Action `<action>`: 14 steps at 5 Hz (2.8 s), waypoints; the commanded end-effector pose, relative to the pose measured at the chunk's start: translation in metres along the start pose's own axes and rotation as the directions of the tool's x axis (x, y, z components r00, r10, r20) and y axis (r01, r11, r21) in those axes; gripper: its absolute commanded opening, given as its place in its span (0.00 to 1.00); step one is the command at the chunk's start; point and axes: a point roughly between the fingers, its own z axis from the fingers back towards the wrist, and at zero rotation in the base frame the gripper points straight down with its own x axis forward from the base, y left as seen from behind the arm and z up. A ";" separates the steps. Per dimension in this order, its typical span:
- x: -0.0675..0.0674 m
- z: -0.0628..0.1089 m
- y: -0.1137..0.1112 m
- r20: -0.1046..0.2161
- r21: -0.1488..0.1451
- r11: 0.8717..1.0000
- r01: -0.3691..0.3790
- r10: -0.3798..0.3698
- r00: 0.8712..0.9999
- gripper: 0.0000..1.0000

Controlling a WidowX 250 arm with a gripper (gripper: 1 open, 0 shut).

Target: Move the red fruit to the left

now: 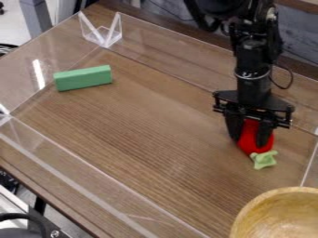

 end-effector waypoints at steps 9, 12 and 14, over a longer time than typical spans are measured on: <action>0.019 0.021 -0.022 0.064 -0.003 0.999 -0.050 0.050 0.997 1.00; 0.018 0.035 -0.017 0.094 -0.032 0.999 -0.026 0.029 0.995 0.00; 0.010 0.065 0.005 0.172 -0.068 0.994 -0.084 0.094 0.981 0.00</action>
